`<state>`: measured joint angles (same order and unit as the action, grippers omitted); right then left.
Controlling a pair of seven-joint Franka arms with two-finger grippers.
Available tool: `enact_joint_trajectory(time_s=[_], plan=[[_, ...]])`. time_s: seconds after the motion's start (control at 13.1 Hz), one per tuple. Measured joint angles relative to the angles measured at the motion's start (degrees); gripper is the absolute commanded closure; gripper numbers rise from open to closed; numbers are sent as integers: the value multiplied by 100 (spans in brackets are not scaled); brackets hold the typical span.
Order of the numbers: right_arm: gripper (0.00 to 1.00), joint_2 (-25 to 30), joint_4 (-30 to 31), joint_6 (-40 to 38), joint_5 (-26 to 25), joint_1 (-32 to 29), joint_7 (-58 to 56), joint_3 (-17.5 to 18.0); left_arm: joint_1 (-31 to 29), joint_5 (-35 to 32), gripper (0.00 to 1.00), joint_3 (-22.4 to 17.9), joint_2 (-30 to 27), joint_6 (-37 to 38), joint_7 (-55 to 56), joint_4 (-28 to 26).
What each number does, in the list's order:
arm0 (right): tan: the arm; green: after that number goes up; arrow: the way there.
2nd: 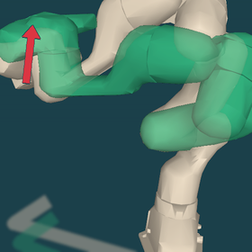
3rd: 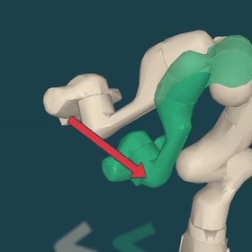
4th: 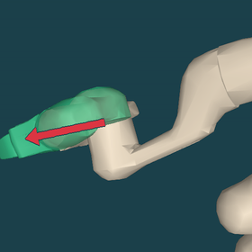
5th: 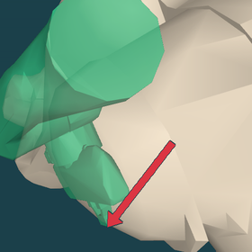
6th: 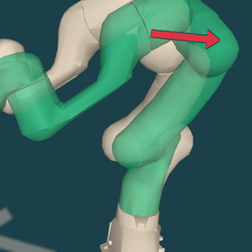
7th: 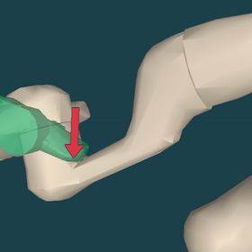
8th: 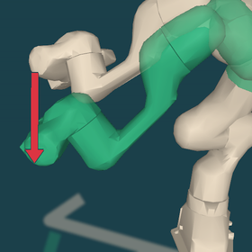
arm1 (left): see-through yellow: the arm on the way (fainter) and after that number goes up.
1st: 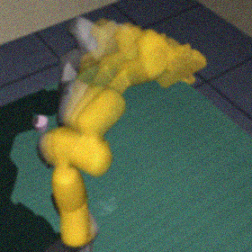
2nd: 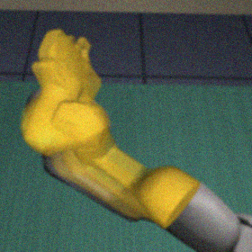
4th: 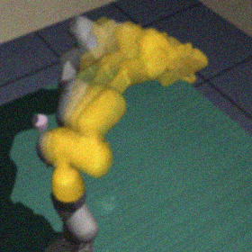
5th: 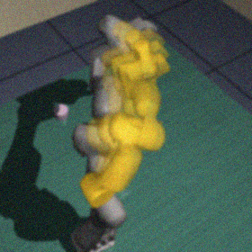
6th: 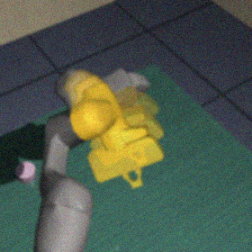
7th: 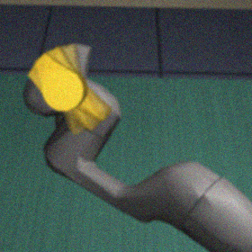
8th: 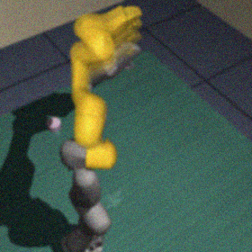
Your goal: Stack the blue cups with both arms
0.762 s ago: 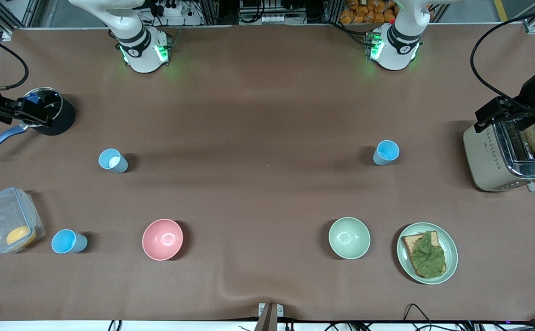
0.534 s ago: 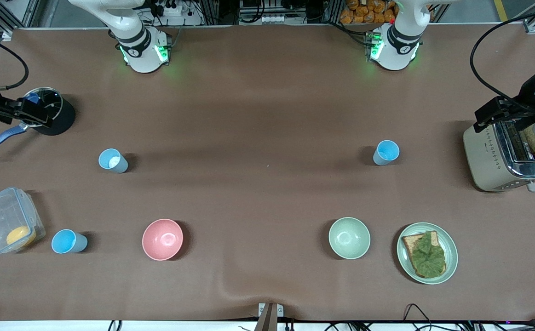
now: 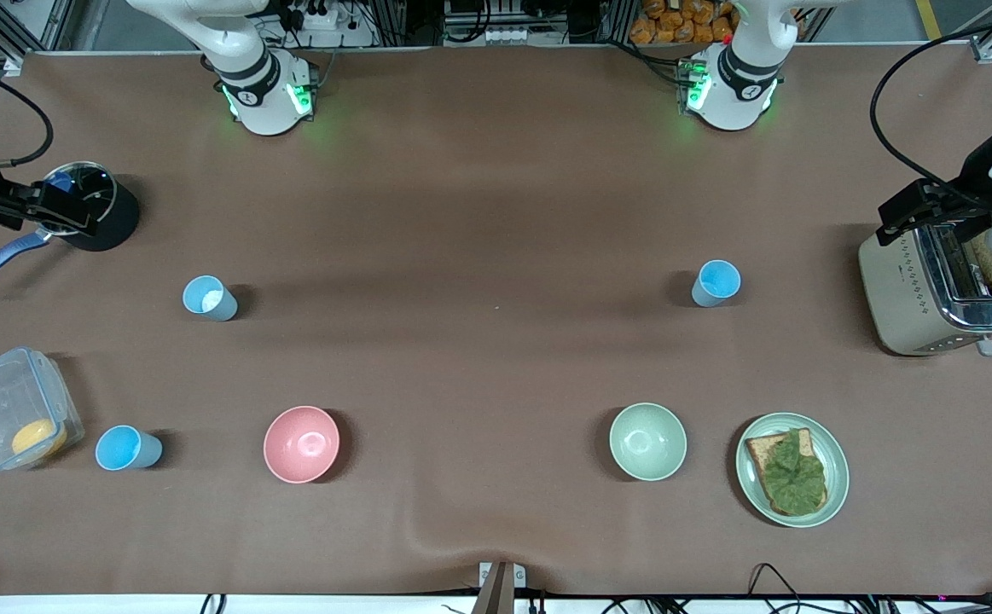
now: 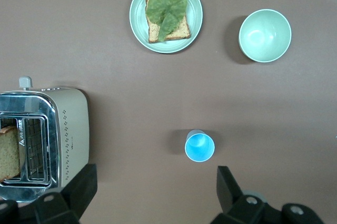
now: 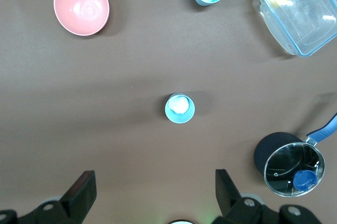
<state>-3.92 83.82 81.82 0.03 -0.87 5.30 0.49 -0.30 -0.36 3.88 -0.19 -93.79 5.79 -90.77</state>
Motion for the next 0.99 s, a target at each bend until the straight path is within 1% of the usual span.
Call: enact_joint_trajectory(time_s=[0.99], plan=[[0, 0, -5, -80, 0, 0, 2, -14, -89, 0, 0, -26, 0, 67, 0, -4]])
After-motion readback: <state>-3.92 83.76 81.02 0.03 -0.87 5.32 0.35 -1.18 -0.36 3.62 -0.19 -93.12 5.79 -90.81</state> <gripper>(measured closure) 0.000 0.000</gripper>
